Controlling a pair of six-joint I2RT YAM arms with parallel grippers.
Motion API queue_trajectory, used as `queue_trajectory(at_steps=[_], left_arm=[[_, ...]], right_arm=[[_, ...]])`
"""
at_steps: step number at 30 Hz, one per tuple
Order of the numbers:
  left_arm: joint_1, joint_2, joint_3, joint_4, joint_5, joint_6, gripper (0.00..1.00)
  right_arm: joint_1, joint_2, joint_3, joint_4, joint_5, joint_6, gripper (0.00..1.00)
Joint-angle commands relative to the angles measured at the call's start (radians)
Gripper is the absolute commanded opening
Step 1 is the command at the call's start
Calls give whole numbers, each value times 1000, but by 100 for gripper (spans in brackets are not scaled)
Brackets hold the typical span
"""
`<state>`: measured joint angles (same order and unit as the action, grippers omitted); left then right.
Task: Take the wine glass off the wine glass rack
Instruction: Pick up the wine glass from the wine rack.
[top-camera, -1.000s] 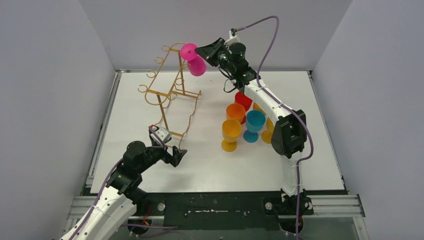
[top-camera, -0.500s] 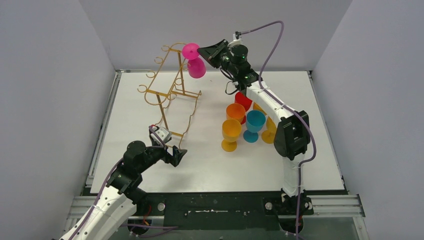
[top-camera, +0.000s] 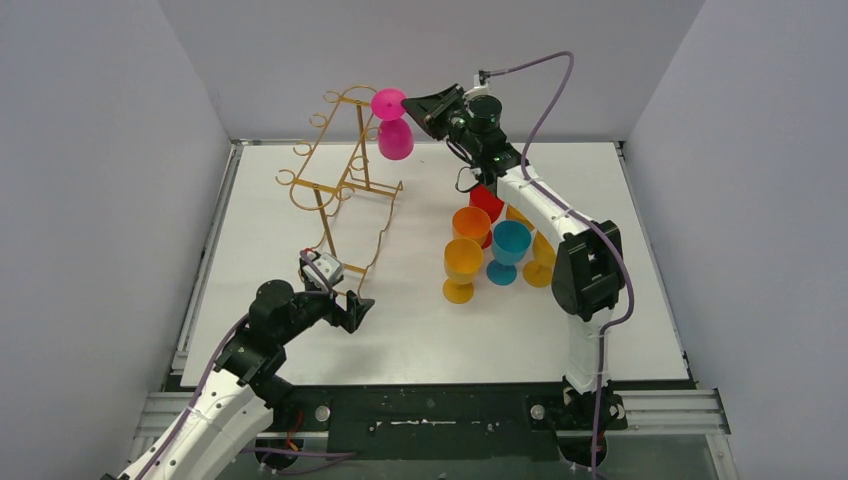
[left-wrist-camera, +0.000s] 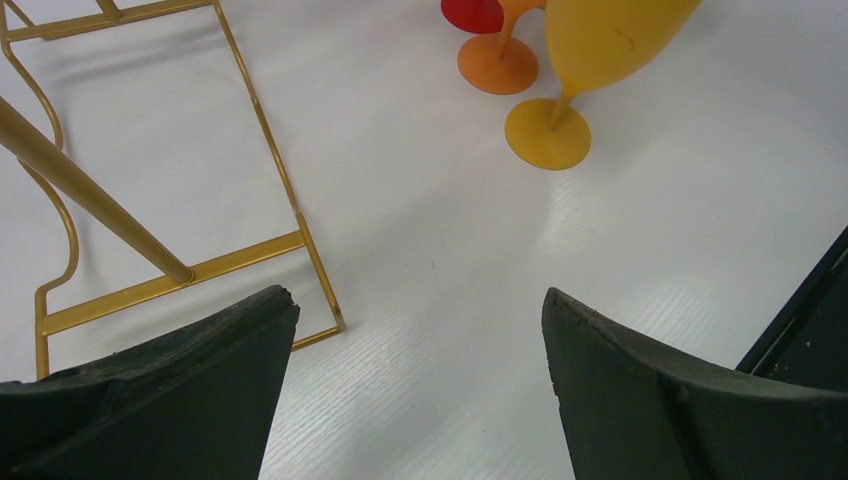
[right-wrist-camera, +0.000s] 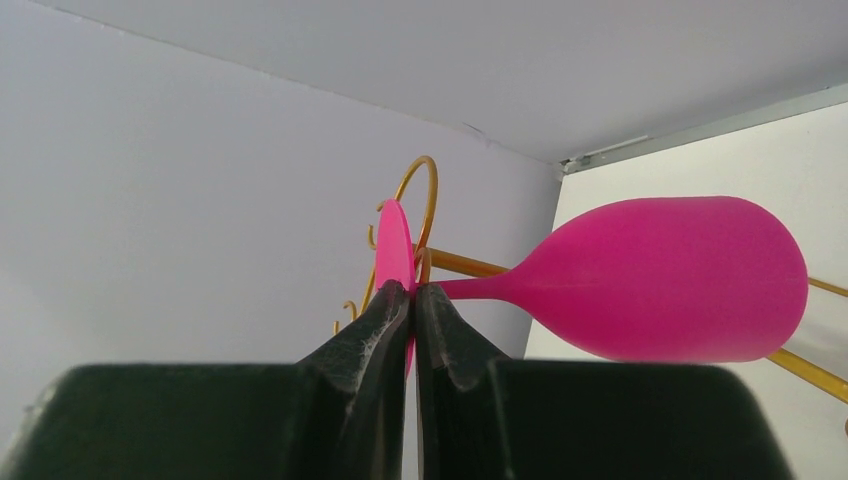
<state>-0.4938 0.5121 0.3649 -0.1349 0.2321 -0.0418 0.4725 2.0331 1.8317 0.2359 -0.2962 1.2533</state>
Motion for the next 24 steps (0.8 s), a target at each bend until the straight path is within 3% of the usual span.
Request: queue_trajectory(at_steps=[1,19,24], left_arm=[[1,9,38,44,-5,-5,90],[1,3,37,47,-2,-9,90],[1,-8,34,51,1,-11,90]], right_arm=[[-12,-92,-6,90,3,22,0],[-47,-137,-40,100,-69,26,0],[-50,-208,-142,111,-65,-14,0]])
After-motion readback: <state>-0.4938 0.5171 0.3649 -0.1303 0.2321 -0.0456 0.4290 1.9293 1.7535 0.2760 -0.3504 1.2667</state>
